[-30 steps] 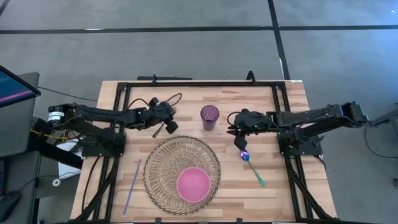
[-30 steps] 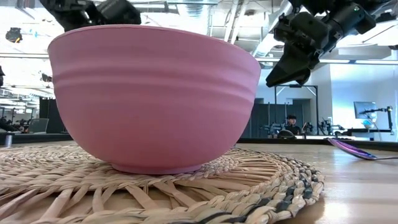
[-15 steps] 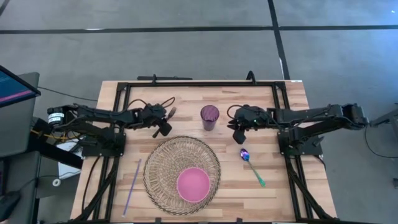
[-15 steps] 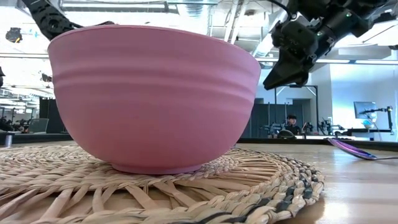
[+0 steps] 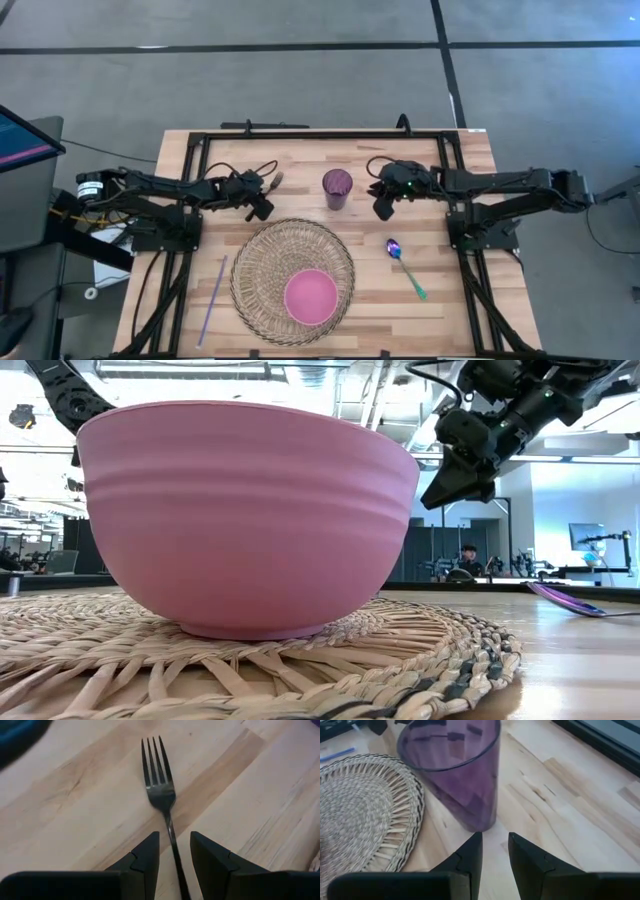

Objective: Pick & Place Utensil
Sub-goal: Put the black fork into the pink bowl

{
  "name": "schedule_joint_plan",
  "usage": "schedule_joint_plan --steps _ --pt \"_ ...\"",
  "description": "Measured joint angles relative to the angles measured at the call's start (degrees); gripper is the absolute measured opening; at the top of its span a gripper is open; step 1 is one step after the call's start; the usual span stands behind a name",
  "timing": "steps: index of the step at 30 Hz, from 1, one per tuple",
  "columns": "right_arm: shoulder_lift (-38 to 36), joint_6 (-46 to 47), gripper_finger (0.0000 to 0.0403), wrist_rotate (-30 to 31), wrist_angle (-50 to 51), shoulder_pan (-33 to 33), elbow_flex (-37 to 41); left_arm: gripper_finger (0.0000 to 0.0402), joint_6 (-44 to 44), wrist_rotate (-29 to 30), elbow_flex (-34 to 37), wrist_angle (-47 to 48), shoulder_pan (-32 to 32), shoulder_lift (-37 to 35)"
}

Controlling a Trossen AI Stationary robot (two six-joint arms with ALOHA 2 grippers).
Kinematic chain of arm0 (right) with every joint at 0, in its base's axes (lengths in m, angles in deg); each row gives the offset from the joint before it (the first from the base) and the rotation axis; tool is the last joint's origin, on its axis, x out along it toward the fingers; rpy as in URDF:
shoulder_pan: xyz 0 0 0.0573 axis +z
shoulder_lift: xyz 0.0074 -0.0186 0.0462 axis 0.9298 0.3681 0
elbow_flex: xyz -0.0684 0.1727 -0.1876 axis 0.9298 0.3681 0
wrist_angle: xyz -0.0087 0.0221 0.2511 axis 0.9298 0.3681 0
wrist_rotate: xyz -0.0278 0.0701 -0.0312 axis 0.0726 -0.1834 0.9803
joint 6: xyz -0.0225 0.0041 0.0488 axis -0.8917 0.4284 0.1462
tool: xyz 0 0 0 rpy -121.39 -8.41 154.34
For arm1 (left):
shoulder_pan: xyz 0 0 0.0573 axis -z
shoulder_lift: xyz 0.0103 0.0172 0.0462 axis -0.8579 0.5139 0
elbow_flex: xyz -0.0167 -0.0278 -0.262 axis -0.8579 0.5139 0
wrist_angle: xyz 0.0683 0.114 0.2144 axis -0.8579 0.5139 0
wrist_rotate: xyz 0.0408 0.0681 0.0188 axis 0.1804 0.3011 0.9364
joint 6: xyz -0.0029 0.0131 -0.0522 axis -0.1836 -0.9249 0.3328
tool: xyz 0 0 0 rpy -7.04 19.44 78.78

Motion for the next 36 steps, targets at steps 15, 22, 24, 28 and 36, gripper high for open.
schedule_joint_plan --steps 15,22,24,28,36 --pt "0.0 0.0 0.0087 -0.1 0.0 -4.0 0.0 0.0109 0.0 2.8 -0.2 -3.7 0.1 9.1" --pt "0.0 0.0 0.0087 -0.1 -0.2 -4.1 0.0 0.0023 -0.3 2.3 -0.2 -5.2 0.2 9.4" --pt "0.0 0.0 0.0087 -0.1 -0.1 -4.1 0.0 0.0013 -0.4 2.4 -0.1 -5.8 0.1 9.4" --pt "0.0 0.0 0.0087 -0.1 -0.1 -4.1 0.0 0.0012 -0.4 2.5 0.0 -6.5 0.2 8.9" --pt "0.0 0.0 0.0087 -0.1 -0.1 -4.1 0.0 0.0010 -0.4 2.7 -1.1 -6.9 4.2 1.2"
